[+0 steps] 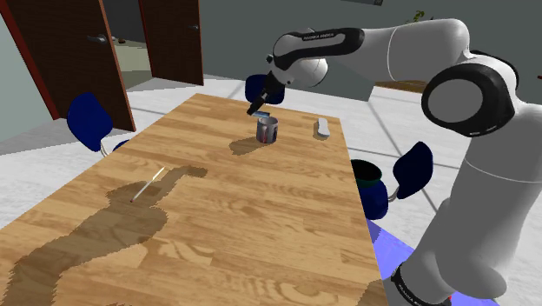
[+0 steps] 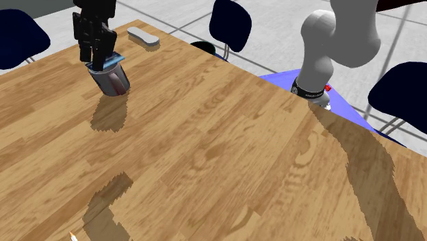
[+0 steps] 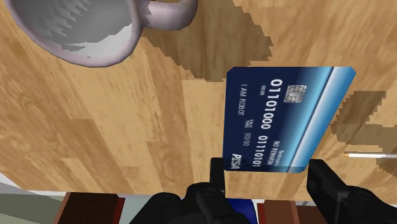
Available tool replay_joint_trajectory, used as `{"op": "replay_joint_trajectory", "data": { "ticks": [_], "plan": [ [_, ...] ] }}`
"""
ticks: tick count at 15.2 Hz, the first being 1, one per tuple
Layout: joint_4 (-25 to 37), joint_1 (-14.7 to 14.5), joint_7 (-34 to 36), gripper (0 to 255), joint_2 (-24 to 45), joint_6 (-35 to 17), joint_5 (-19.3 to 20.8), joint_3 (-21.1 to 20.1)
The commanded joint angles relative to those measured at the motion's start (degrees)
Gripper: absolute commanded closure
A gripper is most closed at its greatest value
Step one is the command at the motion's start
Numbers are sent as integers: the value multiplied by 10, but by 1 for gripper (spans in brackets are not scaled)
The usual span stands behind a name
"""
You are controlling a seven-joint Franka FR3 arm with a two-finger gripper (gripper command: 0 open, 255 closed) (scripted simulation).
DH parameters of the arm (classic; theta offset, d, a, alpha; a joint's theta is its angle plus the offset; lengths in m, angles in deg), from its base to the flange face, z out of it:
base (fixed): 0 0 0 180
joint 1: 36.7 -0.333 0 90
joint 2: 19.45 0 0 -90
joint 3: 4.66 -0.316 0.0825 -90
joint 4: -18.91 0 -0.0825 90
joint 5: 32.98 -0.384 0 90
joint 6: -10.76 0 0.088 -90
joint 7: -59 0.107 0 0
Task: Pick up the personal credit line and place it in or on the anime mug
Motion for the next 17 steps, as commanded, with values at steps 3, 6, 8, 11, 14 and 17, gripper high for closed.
{"op": "replay_joint_trajectory", "data": {
  "ticks": [3,6,8,11,14,17],
  "plan": [
    [76,41,-38,255,54,47,-25,11],
    [150,76,-58,255,102,89,-41,16],
    [213,105,-67,255,143,122,-51,18],
    [194,104,-79,255,144,104,-57,15],
    [177,104,-91,255,147,87,-64,12],
    [162,103,-103,255,151,70,-72,9]
  ]
}}
